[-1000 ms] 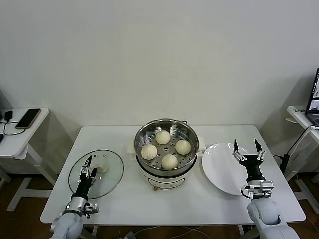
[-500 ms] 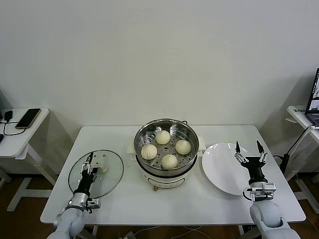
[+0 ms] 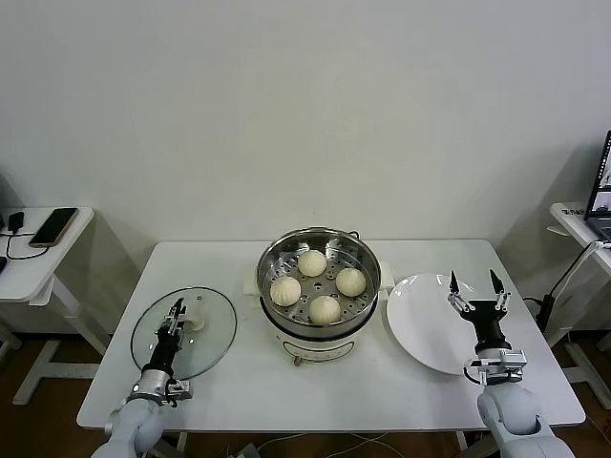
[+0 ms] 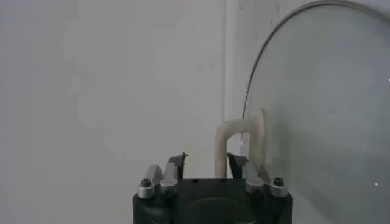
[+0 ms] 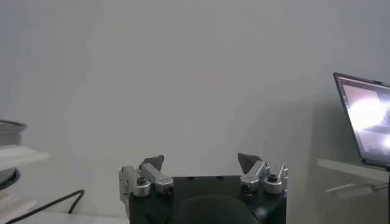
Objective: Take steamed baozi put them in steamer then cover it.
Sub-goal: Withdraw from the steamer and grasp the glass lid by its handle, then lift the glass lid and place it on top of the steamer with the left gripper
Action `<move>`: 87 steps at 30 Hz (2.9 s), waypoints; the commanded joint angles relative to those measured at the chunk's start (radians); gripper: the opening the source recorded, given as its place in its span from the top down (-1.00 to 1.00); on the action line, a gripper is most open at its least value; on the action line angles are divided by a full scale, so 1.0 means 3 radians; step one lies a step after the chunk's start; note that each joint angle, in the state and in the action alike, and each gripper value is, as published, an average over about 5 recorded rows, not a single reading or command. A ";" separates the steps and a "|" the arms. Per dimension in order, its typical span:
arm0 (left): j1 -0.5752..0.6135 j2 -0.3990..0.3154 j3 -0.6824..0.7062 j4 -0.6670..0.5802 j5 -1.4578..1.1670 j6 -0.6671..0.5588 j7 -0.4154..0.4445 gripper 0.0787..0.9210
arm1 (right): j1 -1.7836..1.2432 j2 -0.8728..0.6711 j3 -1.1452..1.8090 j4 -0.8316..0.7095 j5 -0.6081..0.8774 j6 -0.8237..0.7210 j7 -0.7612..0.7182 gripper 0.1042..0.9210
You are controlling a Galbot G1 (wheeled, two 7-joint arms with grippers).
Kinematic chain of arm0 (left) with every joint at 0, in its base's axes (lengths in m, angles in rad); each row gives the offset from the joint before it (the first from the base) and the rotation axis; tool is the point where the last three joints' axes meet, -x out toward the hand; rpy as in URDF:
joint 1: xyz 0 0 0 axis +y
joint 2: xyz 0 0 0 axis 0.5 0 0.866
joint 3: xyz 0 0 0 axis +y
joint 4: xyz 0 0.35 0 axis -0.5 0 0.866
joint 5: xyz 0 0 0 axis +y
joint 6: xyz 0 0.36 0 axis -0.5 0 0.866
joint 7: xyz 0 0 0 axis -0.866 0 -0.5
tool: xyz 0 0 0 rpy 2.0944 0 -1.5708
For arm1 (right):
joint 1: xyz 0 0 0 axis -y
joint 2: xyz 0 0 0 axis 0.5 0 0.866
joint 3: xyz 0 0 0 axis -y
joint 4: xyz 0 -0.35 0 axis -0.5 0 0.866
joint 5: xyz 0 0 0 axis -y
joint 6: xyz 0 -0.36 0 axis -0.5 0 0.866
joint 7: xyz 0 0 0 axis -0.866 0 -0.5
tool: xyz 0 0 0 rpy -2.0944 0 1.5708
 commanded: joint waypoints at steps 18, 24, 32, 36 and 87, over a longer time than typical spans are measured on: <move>0.0436 0.0369 -0.0671 -0.2146 -0.0496 0.0373 0.0662 0.74 | 0.0010 -0.0032 -0.0054 -0.0048 -0.0017 -0.0114 -0.0008 -0.76; 0.0445 0.0463 -0.0509 -0.3083 -0.0594 0.0911 0.1192 0.74 | -0.0012 -0.0053 -0.0092 -0.0003 -0.0034 -0.0409 0.0050 -0.76; 0.0065 0.0242 0.0794 -0.3367 -0.0464 0.1556 0.1566 0.74 | 0.0024 0.0009 -0.0107 -0.0024 -0.0104 -0.0590 0.0138 -0.76; -0.0195 -0.0042 0.1377 -0.3021 -0.0271 0.1719 0.1585 0.74 | 0.0040 0.0040 -0.0110 -0.0043 -0.0136 -0.0600 0.0164 -0.76; -0.0897 -0.1092 0.1818 -0.1337 0.1115 0.1902 0.2050 0.74 | 0.0117 0.0172 -0.0127 -0.0280 -0.0344 -0.0723 0.0214 -0.76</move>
